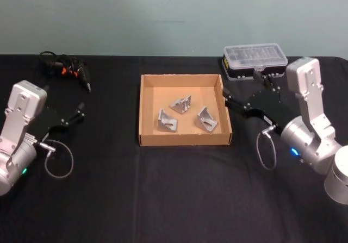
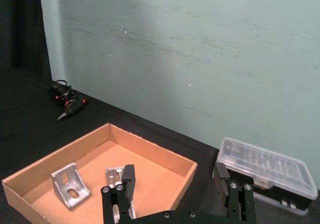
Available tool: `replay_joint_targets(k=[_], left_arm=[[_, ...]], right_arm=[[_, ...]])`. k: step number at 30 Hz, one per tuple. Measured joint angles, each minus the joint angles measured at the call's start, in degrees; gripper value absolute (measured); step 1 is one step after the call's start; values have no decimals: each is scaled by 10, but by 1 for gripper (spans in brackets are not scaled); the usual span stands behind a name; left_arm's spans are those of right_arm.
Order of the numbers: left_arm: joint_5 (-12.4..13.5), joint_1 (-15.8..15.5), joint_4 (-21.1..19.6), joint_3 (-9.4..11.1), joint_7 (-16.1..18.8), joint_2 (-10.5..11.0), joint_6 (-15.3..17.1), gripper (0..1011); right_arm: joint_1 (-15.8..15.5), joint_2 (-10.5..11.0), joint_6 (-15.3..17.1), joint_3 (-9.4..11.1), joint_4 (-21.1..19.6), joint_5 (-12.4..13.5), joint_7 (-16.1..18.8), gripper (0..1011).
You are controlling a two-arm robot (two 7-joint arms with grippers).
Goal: Use one hand to pick up the angle iron from the table and place it into the box.
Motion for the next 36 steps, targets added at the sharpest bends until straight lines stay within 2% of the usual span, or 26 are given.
replay_joint_targets(k=[7, 36], left_arm=[[0, 0, 0, 0, 0, 0, 0, 1000], [0, 0, 0, 0, 0, 0, 0, 1000]], right_arm=[[-20, -1, -10, 15, -3, 6, 0, 1000], [-16, -1, -9, 12, -1, 5, 1, 1000]])
